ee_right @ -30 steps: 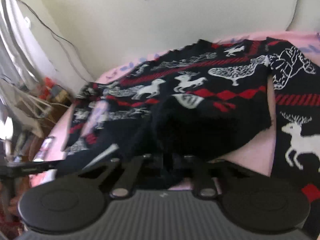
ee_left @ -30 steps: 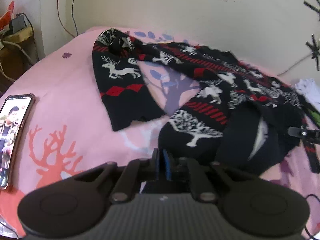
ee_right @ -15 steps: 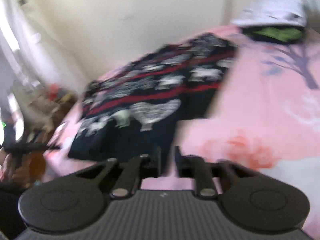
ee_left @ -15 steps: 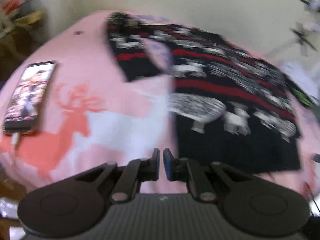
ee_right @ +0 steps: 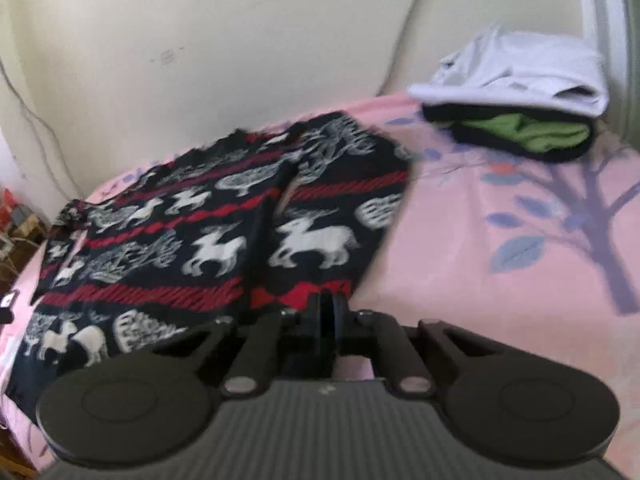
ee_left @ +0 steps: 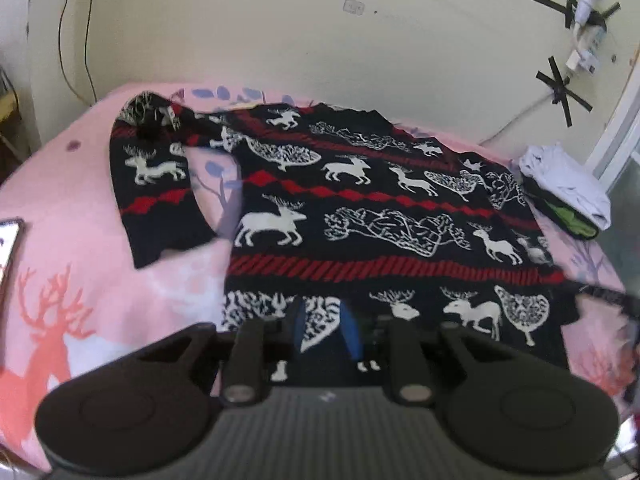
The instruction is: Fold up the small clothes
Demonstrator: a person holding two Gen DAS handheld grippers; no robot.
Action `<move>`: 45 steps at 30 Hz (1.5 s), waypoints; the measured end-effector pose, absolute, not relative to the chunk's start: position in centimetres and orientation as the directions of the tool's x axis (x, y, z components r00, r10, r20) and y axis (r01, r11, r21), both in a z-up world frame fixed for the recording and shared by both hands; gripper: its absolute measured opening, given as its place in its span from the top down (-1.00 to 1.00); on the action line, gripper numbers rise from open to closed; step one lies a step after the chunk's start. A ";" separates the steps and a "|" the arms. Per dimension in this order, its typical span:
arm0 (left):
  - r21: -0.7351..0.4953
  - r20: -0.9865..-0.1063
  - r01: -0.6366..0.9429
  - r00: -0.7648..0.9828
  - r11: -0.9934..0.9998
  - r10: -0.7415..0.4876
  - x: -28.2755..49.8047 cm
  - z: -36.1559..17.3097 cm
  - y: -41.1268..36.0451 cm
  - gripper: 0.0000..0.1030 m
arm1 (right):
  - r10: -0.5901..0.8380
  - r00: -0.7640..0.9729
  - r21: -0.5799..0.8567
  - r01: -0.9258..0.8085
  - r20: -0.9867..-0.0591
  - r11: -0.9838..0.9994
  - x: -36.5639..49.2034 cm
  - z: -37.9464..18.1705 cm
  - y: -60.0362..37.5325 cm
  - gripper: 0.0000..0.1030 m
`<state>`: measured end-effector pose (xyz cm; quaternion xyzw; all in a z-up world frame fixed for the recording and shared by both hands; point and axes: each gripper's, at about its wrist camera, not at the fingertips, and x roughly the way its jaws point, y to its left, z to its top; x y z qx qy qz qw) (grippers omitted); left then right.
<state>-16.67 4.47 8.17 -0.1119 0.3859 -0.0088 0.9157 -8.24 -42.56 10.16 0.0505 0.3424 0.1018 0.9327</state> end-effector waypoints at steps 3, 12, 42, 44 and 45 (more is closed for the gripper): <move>-0.163 -0.709 -0.122 0.704 0.979 -0.030 -17.1 8.2 5.7 0.56 | -0.148 0.835 -0.132 0.092 -0.529 0.987 -8.5 12.3 -47.0 1.00; -0.131 -0.791 -0.163 0.612 0.978 -0.004 -18.3 5.6 8.1 0.31 | 0.489 0.611 0.416 -0.271 -0.623 0.868 -15.6 11.9 -45.2 -0.04; -0.054 -0.708 -0.371 0.669 0.927 0.227 -13.0 9.6 15.8 0.32 | 0.530 0.657 0.395 -0.360 -0.536 0.845 -11.0 14.3 -40.5 0.25; -0.056 -0.723 -0.427 0.641 0.903 0.258 -9.1 8.7 18.1 0.24 | 0.616 0.608 0.478 -0.399 -0.501 0.782 -7.7 13.8 -37.8 0.24; -0.053 -0.735 -0.451 0.621 0.891 0.271 -7.4 8.1 19.0 0.18 | 0.656 0.576 0.512 -0.420 -0.488 0.749 -5.8 13.3 -36.1 0.23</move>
